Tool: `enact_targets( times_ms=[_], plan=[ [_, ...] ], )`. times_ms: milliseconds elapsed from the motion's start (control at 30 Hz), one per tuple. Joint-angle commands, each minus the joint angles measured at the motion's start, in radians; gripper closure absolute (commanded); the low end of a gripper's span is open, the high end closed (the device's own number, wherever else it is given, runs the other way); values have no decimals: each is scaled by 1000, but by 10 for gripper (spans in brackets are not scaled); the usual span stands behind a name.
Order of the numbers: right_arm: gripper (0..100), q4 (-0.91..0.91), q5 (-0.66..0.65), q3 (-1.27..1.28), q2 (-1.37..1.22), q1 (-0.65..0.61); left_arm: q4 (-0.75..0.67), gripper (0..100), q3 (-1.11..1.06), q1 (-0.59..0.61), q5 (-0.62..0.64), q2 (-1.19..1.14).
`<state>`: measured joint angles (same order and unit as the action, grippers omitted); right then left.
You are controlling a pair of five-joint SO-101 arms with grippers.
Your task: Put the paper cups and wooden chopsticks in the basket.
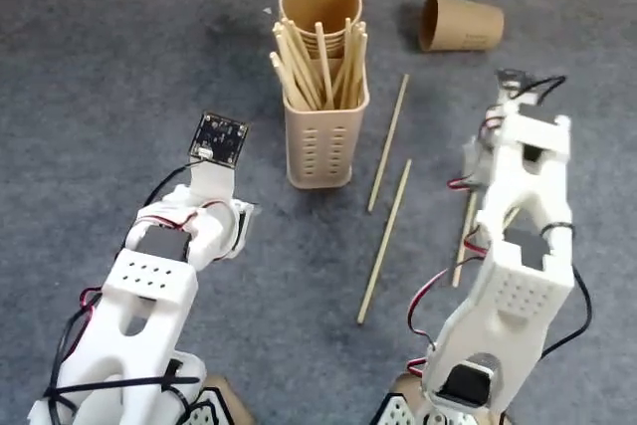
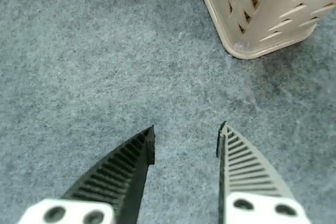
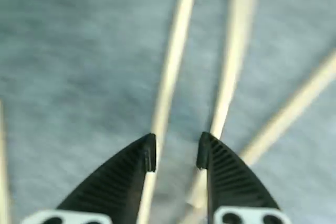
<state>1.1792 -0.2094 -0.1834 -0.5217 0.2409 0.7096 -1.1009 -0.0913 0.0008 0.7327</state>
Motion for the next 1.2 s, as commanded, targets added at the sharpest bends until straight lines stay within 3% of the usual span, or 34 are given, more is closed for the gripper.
enact_targets(
  times_ms=[0,300,733,933,1100,1167],
  plan=[
    [849,33,-11,-77,16,13,-17,796,7,-8,-9,22],
    [849,36,-58,-87,13,8,-17,796,7,-10,-9,22],
    [849,-24,-15,-77,2,134,-17,796,5,-12,-9,22],
    [854,-96,-17,-85,-176,131,-17,796,5,-12,-9,22],
    [991,-99,-12,-142,-317,125,-17,796,5,-12,-9,22],
    [989,-81,-9,-202,-314,130,-17,796,5,-12,-9,22]
  ],
)
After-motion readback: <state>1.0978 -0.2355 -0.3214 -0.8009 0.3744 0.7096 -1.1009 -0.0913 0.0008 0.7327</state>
